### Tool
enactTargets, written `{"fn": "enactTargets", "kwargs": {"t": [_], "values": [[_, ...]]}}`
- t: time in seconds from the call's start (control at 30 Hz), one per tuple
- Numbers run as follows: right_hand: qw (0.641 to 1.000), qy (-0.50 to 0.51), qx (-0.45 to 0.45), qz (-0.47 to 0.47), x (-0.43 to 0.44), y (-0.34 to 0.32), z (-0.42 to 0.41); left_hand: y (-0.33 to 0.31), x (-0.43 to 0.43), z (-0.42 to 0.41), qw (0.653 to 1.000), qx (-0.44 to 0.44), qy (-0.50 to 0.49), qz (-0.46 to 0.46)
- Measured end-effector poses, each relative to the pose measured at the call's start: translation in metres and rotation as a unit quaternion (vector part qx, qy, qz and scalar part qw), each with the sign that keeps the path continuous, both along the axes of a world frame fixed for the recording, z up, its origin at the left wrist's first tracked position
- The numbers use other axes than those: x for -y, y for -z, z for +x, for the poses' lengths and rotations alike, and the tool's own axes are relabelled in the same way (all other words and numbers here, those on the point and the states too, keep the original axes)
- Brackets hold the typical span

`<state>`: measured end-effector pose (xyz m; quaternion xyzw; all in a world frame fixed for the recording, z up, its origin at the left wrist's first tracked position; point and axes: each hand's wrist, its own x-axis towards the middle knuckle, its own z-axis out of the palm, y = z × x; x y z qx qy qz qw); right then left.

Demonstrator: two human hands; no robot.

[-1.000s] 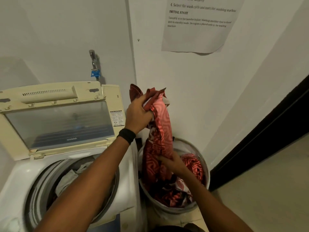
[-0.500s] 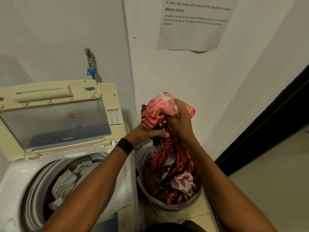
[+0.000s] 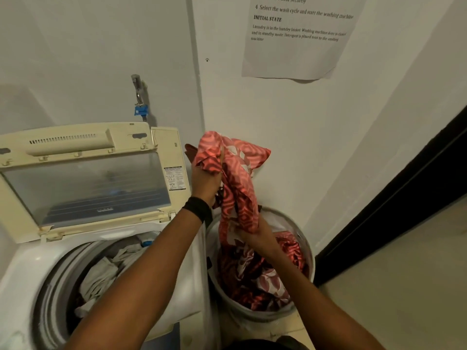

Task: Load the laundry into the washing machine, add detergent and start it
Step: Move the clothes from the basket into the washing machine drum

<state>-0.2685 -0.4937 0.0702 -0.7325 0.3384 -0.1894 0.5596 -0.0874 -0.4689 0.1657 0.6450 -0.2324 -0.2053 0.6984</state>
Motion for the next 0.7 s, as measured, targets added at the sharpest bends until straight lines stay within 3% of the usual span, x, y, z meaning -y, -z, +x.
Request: {"fn": "enactTargets", "kwargs": {"t": [0.07,0.13,0.27,0.37,0.43,0.53,0.63,0.7], "values": [[1.0,-0.006,-0.02,-0.01,0.005,-0.004,-0.009,0.008,-0.001,0.009,1.0,0.019,-0.019,0.015],[0.999,0.013,-0.001,-0.042,0.018,-0.028,-0.02,0.017,-0.006,0.016,0.994,0.09,-0.037,0.04],[0.975,0.141,0.143,-0.09,0.048,-0.107,-0.019,0.029,-0.01,0.016,0.968,0.219,-0.027,0.121],[0.958,0.172,0.218,-0.075,0.062,-0.141,0.004,0.032,-0.006,0.002,0.973,0.195,0.02,0.119],[0.956,0.185,0.216,-0.069,0.064,-0.139,0.021,0.021,-0.008,-0.01,0.979,0.146,0.111,0.087],[0.963,0.183,0.185,-0.066,0.061,-0.124,0.032,0.007,-0.017,-0.015,0.956,0.052,0.276,0.086],[0.982,0.118,0.147,-0.017,0.06,-0.116,0.035,0.01,-0.023,-0.007,0.927,0.077,0.343,0.128],[0.988,0.068,0.133,0.03,0.061,-0.115,0.037,0.015,-0.023,-0.011,0.925,0.088,0.337,0.151]]}}
